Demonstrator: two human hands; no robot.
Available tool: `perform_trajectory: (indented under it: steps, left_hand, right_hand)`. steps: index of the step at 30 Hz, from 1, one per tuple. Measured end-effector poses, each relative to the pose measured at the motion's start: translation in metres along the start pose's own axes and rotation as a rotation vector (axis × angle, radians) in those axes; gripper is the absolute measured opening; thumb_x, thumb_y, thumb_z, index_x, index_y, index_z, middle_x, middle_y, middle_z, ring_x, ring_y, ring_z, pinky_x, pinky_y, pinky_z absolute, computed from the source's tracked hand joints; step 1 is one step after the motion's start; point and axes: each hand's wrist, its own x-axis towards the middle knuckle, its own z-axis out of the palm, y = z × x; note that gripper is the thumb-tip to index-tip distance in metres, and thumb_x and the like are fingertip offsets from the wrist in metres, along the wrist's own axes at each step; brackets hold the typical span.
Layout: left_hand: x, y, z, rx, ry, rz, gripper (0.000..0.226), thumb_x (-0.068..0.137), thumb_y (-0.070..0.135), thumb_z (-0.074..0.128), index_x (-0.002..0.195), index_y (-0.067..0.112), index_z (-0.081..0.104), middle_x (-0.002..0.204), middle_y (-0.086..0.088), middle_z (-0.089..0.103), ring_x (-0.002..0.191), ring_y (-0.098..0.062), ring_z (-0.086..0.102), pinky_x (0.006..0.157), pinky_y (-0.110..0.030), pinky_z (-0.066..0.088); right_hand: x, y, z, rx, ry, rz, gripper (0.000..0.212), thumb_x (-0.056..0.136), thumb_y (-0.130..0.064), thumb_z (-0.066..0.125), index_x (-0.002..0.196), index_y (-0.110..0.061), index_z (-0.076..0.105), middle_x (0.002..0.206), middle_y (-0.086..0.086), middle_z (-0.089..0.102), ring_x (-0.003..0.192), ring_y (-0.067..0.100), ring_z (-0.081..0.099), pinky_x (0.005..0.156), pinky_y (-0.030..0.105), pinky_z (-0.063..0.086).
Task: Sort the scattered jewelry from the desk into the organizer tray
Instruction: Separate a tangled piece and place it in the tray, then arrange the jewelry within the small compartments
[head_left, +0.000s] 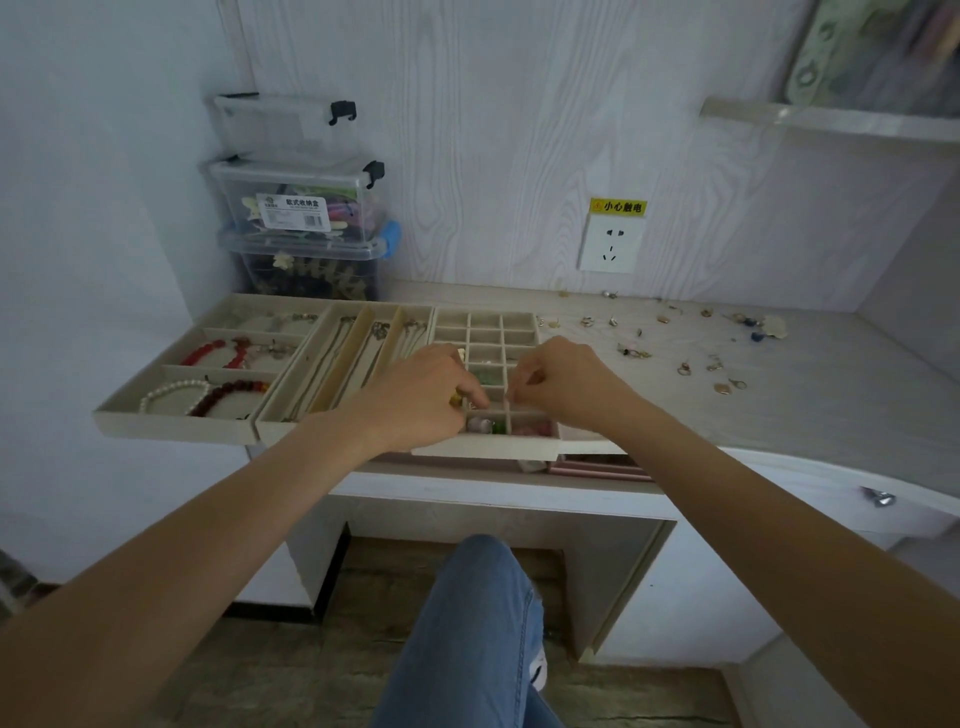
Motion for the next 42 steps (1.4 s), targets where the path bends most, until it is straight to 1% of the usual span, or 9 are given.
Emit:
perform_trajectory:
  steps: [3,7,20,25,29,31,34,38,42]
  left_hand:
    - [0.01,0.012,-0.005,-0.064,0.05,0.007,0.032,0.086,0.008,0.058,0.11,0.028,0.066,0.116,0.004,0.046,0.091,-0.006,0.045,0.091,-0.029,0.041]
    - [0.044,0.044,-0.012,-0.106,0.211,0.063,0.023,0.091,0.012,0.053,0.107,0.023,0.067,0.102,0.007,0.046,0.077,0.001,0.042,0.077,-0.016,0.035]
    - [0.262,0.179,0.069,-0.193,-0.114,0.272,0.028,0.096,0.014,0.043,0.123,0.011,0.051,0.124,-0.011,0.051,0.117,-0.021,0.047,0.092,-0.025,0.035]
    - [0.332,0.206,0.109,-0.176,-0.184,0.265,0.047,0.092,0.022,0.053,0.136,0.007,0.043,0.134,-0.013,0.049,0.117,-0.027,0.05,0.095,-0.031,0.041]
    - [0.361,0.205,0.128,-0.071,-0.149,0.341,0.074,0.084,0.041,0.065,0.144,0.014,0.032,0.146,-0.008,0.038,0.13,-0.026,0.039,0.106,-0.035,0.033]
    - [0.368,0.203,0.13,-0.091,-0.122,0.382,0.063,0.084,0.045,0.063,0.136,0.015,0.045,0.135,-0.007,0.049,0.121,-0.025,0.047,0.099,-0.035,0.039]
    - [0.378,0.199,0.132,-0.056,-0.147,0.389,0.047,0.088,0.048,0.056,0.124,0.017,0.057,0.122,-0.002,0.057,0.111,-0.02,0.053,0.09,-0.033,0.042]
    - [0.383,0.192,0.135,-0.077,-0.007,0.373,0.026,0.09,0.041,0.053,0.105,0.024,0.066,0.11,0.001,0.062,0.109,-0.019,0.052,0.098,-0.041,0.035]
    - [0.382,0.192,0.137,-0.112,0.053,0.345,0.025,0.086,0.04,0.06,0.102,0.024,0.068,0.108,0.002,0.064,0.109,-0.018,0.052,0.101,-0.039,0.03]
  right_hand:
    - [-0.004,0.011,-0.014,0.053,0.038,-0.002,0.018,0.09,-0.01,0.056,0.095,-0.004,0.072,0.098,0.008,0.071,0.085,0.016,0.065,0.071,0.02,0.046]
    - [-0.005,0.041,-0.039,0.077,0.122,0.048,0.02,0.088,-0.017,0.061,0.104,-0.007,0.069,0.109,0.005,0.068,0.102,0.018,0.062,0.086,0.024,0.045]
    - [0.004,0.258,-0.11,-0.02,0.322,0.597,0.05,0.094,-0.014,0.05,0.141,-0.008,0.032,0.137,0.019,0.042,0.124,0.031,0.043,0.095,0.031,0.036]
    - [0.03,0.307,-0.115,0.018,0.304,0.552,0.053,0.091,-0.008,0.053,0.141,-0.007,0.035,0.14,0.016,0.042,0.126,0.031,0.044,0.101,0.032,0.034]
    - [0.056,0.334,-0.103,0.021,0.27,0.495,0.055,0.096,-0.015,0.043,0.148,-0.013,0.023,0.154,0.011,0.02,0.142,0.027,0.02,0.117,0.035,0.014]
    - [0.066,0.344,-0.097,-0.013,0.274,0.467,0.05,0.1,-0.02,0.035,0.148,-0.017,0.022,0.157,0.008,0.013,0.143,0.024,0.015,0.116,0.032,0.009]
    - [0.072,0.351,-0.094,-0.02,0.308,0.435,0.043,0.101,-0.021,0.036,0.143,-0.014,0.036,0.152,0.009,0.029,0.137,0.022,0.029,0.111,0.026,0.019]
    - [0.07,0.357,-0.096,-0.015,0.469,0.387,0.029,0.092,-0.018,0.056,0.119,-0.009,0.063,0.123,0.015,0.058,0.113,0.025,0.052,0.083,0.011,0.028]
    - [0.069,0.353,-0.096,-0.05,0.519,0.377,0.023,0.09,-0.017,0.06,0.108,-0.005,0.068,0.11,0.019,0.06,0.102,0.029,0.055,0.069,0.014,0.025]
